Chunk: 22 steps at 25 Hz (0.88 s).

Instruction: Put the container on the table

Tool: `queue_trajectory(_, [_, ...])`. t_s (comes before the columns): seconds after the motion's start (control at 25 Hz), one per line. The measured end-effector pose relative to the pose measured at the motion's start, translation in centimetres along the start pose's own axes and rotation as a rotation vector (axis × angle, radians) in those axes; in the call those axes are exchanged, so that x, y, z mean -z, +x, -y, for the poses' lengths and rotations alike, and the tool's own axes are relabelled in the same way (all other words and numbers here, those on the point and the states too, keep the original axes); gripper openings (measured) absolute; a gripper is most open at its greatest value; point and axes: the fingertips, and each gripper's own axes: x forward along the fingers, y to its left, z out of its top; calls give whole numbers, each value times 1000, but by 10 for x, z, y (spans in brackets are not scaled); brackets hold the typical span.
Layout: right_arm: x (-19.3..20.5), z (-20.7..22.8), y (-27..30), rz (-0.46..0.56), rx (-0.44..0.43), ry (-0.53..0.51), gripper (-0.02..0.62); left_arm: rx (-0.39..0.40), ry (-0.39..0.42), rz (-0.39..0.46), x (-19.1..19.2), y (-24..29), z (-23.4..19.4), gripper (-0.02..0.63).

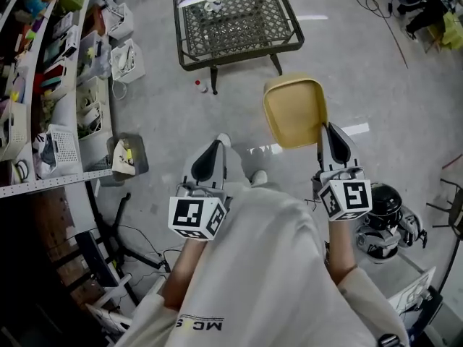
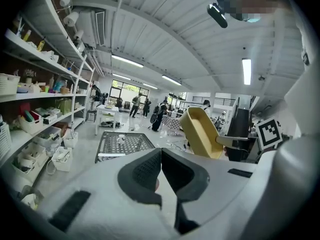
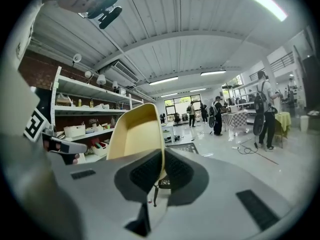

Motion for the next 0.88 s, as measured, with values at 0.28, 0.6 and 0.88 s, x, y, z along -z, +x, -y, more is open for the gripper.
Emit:
queue_trajectory(0.28, [-8,15,47,-8,-14,-3,29,24,39,40,-29,55,-19,26])
queue_trajectory(0.6, [-32,35,177,-32,5,-8,29,26,5,13,-61,167,-96,26])
queue_trajectory(0.88, [-79,49,298,-37,36,-28,29,43,-30,-6,-114,269,-173,26])
